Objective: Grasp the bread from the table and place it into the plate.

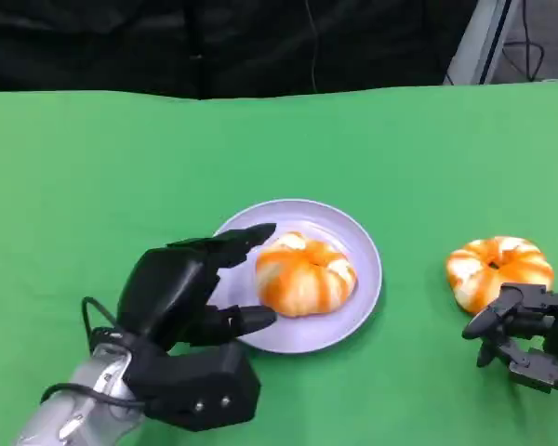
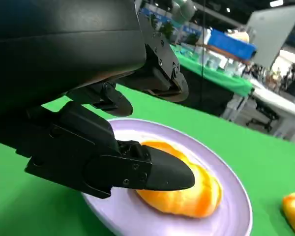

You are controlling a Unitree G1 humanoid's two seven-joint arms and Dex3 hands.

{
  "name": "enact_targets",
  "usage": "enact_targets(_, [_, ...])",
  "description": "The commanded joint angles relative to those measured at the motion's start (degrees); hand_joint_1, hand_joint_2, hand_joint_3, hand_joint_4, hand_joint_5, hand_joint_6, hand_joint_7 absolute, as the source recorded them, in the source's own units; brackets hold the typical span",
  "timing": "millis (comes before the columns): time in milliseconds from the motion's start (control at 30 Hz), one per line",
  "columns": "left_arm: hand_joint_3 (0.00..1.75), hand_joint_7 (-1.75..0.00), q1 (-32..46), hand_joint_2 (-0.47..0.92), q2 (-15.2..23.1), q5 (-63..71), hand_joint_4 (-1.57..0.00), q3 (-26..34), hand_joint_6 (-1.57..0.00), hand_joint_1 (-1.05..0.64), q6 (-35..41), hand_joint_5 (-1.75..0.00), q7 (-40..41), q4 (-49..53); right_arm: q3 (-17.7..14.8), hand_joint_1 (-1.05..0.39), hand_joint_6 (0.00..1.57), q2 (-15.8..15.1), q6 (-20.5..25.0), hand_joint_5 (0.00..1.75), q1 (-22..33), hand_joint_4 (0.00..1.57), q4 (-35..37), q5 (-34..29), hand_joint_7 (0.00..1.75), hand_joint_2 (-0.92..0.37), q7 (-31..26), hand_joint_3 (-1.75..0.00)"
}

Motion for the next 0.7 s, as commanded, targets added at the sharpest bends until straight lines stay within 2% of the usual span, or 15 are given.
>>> enact_targets(33, [0.33,-0.02,0.6,0.92,0.7,-0.6,-0.72,1.2,-0.58,-0.78,-1.9,-0.03,1.5,1.1,-0.4,0.06,0.95,-0.9,-0.6,1.38,0.2,0.86,0.1,0.5,0.93,-0.82,0.2,-0.64])
enact_targets(133, [0.33,-0.01,0.6,0.92,0.6,-0.5,-0.72,1.4,-0.59,-0.78,-2.2,-0.03,1.6,1.4,-0.5,0.06,0.95,-0.9,-0.6,1.38,0.2,0.86,0.1,0.5,0.93,-0.82,0.2,-0.64])
enact_targets(467, [0.23,-0.02,6.3,0.92,2.0,-6.0,-0.81,8.0,-0.68,-0.67,-13.7,-0.03,4.6,1.8,-0.7,0.07,0.94,-1.0,-0.1,1.38,0.1,0.86,0.1,0.8,0.94,-0.82,0.5,-0.63])
enact_targets(700, [0.20,-0.02,8.1,0.92,2.1,-6.6,-0.83,10.5,-0.69,-0.64,-17.3,-0.02,4.5,1.4,-0.9,0.07,0.95,-1.0,0.2,1.38,0.0,0.87,0.3,1.4,0.93,-0.83,1.5,-0.62])
